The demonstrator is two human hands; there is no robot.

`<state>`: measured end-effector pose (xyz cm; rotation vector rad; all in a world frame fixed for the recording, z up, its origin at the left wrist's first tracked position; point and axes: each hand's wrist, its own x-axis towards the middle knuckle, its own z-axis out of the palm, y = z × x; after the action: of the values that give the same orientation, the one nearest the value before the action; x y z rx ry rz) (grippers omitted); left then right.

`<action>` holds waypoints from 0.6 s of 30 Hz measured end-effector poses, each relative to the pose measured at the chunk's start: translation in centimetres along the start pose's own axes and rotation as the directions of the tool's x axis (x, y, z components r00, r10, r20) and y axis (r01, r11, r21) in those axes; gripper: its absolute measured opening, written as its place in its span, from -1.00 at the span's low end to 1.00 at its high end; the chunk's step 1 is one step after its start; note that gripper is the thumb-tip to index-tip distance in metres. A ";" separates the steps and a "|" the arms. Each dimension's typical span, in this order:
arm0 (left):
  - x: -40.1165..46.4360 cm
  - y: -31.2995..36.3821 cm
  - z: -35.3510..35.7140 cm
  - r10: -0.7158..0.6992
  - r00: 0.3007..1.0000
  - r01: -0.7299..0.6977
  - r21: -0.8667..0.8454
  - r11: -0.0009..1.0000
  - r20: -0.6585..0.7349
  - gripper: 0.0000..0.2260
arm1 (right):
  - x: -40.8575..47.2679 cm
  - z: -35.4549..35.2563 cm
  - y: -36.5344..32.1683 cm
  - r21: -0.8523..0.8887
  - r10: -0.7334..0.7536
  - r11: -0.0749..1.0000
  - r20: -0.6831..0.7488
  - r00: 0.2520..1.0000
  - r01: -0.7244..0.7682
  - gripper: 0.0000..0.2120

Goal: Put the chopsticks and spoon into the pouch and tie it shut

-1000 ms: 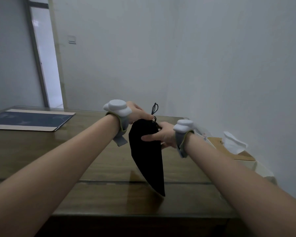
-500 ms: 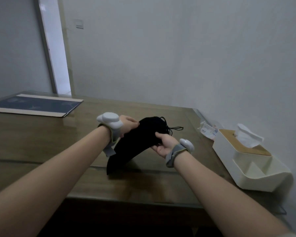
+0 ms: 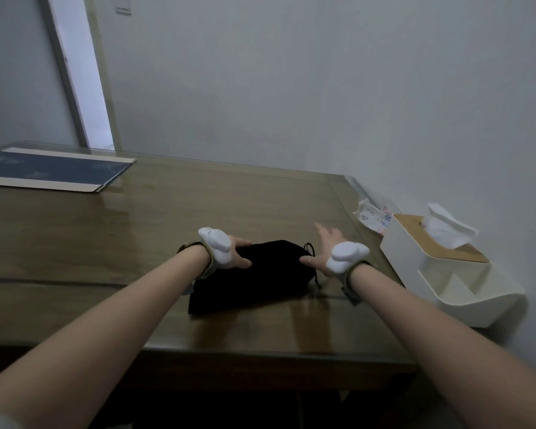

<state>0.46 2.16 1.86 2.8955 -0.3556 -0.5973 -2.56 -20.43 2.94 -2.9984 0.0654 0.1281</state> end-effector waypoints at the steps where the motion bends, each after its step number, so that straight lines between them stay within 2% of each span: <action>1: 0.1 0.0 0.2 0.003 1.000 -0.003 0.009 1.000 0.019 -0.40 | 0.0 0.1 -0.9 -0.035 -0.124 0.992 0.003 0.992 0.124 -0.20; 3: 0.3 -0.1 1.2 -0.008 0.999 0.007 0.042 0.999 0.031 -0.36 | 0.4 1.0 -2.8 -0.107 -0.284 0.949 0.120 0.951 0.297 -0.26; 5: 0.7 -0.3 2.4 -0.041 0.999 0.038 0.104 0.994 0.024 -0.35 | 1.0 2.3 -3.8 -0.153 -0.299 0.923 0.293 0.908 0.353 -0.30; 7: 1.6 -0.3 3.1 -0.072 0.996 0.063 0.176 0.982 0.045 -0.34 | 2.0 3.2 -3.7 -0.229 -0.268 0.896 0.405 0.874 0.381 -0.32; 10: 2.9 -0.3 3.1 -0.079 0.993 0.053 0.273 0.961 0.086 -0.34 | 3.4 3.5 -3.6 -0.311 -0.259 0.851 0.453 0.853 0.424 -0.32; 13: 4.6 -0.6 1.8 -0.039 0.994 0.009 0.275 0.961 0.106 -0.32 | 4.3 3.3 -4.1 -0.351 -0.260 0.822 0.469 0.844 0.449 -0.30; 16: 6.5 -0.3 0.3 0.018 0.992 -0.053 0.280 0.958 0.125 -0.37 | 5.7 1.6 -4.9 -0.232 -0.262 0.871 0.526 0.809 0.433 -0.31; 18: 8.7 0.1 -0.9 0.062 0.997 -0.071 0.188 0.980 0.050 -0.54 | 7.6 -0.1 -5.4 -0.105 -0.299 0.920 0.434 0.850 0.377 -0.44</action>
<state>8.52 -0.15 -0.47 3.0402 -0.5417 -0.6496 5.27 -15.41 3.08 -3.0281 -0.5504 0.7578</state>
